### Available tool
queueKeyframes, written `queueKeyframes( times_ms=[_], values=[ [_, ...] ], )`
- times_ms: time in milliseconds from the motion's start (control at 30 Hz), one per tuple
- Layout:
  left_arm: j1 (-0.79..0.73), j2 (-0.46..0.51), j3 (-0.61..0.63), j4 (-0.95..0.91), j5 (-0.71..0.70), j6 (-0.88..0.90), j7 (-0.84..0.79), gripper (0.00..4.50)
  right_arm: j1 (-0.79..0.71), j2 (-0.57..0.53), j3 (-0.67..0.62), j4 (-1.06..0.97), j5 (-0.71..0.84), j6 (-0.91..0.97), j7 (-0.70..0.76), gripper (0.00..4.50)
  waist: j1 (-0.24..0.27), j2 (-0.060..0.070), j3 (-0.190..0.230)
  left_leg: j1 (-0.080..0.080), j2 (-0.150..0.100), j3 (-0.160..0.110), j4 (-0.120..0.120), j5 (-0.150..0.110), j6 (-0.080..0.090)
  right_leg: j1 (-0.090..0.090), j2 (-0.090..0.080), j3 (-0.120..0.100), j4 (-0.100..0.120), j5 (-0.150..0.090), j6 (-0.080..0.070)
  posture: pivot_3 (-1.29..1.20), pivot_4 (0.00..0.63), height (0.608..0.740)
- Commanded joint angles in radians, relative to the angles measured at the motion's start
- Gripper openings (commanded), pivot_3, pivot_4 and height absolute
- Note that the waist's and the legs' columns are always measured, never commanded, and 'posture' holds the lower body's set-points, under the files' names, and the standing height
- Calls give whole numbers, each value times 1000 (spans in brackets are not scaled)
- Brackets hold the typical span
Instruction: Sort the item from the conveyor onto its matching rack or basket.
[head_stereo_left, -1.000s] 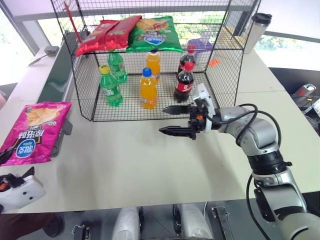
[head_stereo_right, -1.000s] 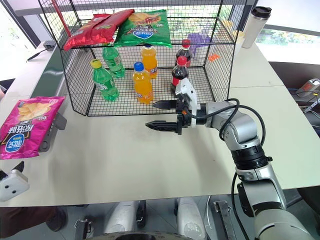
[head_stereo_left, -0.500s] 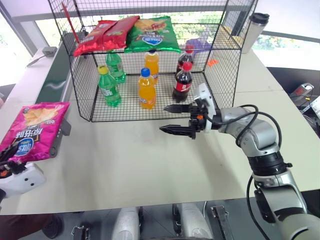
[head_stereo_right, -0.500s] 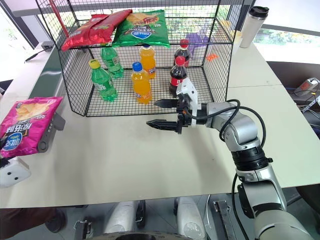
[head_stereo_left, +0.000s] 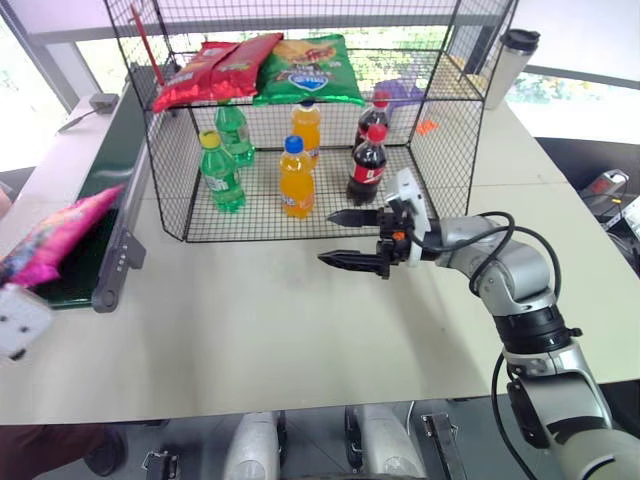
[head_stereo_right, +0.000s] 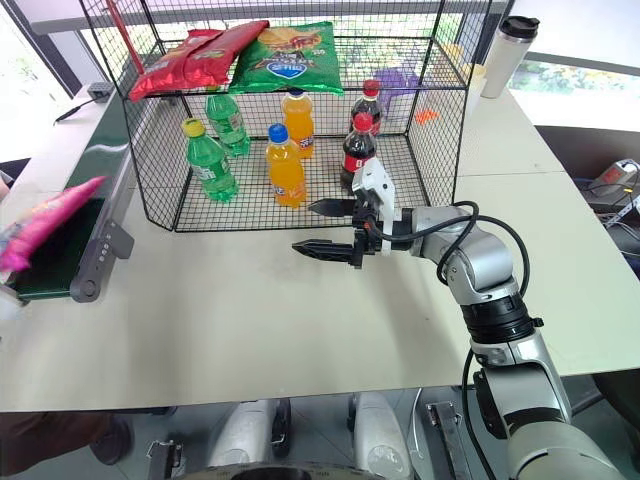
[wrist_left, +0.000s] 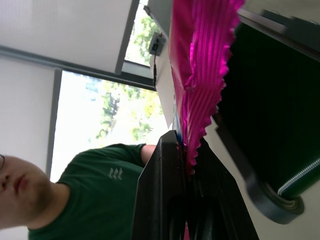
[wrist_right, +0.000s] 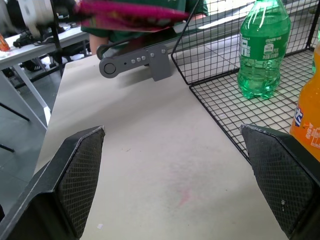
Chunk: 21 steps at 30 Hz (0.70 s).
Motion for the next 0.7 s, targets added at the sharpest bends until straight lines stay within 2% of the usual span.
queueKeyframes(
  times_ms=[33, 167, 233, 300, 400, 467, 533, 700],
  values=[
    [-39, 133, 217, -87, -290, 291, -221, 50, -28, 4, -24, 4, -1, -29, 10, 4500, 0, -1, 0, 0, 0, 0, 0, 0, 0, 0, 0, 0, 0, 0, -1, 0, 150, 740],
    [-97, 320, 399, -45, -448, 535, -398, 50, -40, 11, -29, 26, -2, -42, 11, 4500, -1, -1, 0, 0, -1, 1, 1, 0, 0, 0, 2, 1, 1, -1, -2, 0, 150, 740],
    [-126, 403, 462, 7, -475, 598, -471, 50, -46, 14, -30, 37, -5, -51, 13, 4500, -3, -1, 0, 1, -1, 0, 2, 0, 0, 0, 4, 1, 1, -1, -2, 0, 150, 740],
    [-163, 525, 535, 104, -511, 702, -588, 50, -59, 24, -42, 53, 3, -57, 10, 4500, -4, -1, 0, 1, -1, 0, 1, 0, 0, 0, 5, 1, 1, -1, -2, 0, 150, 740],
    [-234, 679, 587, 228, -540, 816, -736, 50, -81, 41, -74, 72, 31, -50, 2, 4500, -5, -2, 1, 1, 1, 0, 1, 0, 0, -1, 9, 1, 2, -1, -2, 0, 150, 740],
    [-314, 775, 595, 297, -593, 916, -836, 50, -95, 55, -101, 76, 59, -33, -3, 4500, -5, -1, 1, 1, 2, 1, 1, 0, 0, -2, 9, 1, 3, -1, -2, 0, 150, 740],
    [-396, 847, 563, 361, -624, 936, -898, 50, -104, 67, -126, 69, 86, -16, -10, 4500, -5, -1, 1, 2, 2, 2, 0, 0, 0, -2, 9, 1, 3, -2, -2, 0, 150, 740],
    [-593, 951, 396, 481, -803, 922, -879, 50, -129, 91, -183, 35, 164, 34, -40, 4500, -6, -1, 1, 3, 2, 2, -1, 0, 0, -2, 9, 1, 5, -1, -2, 0, 150, 740]
  ],
)
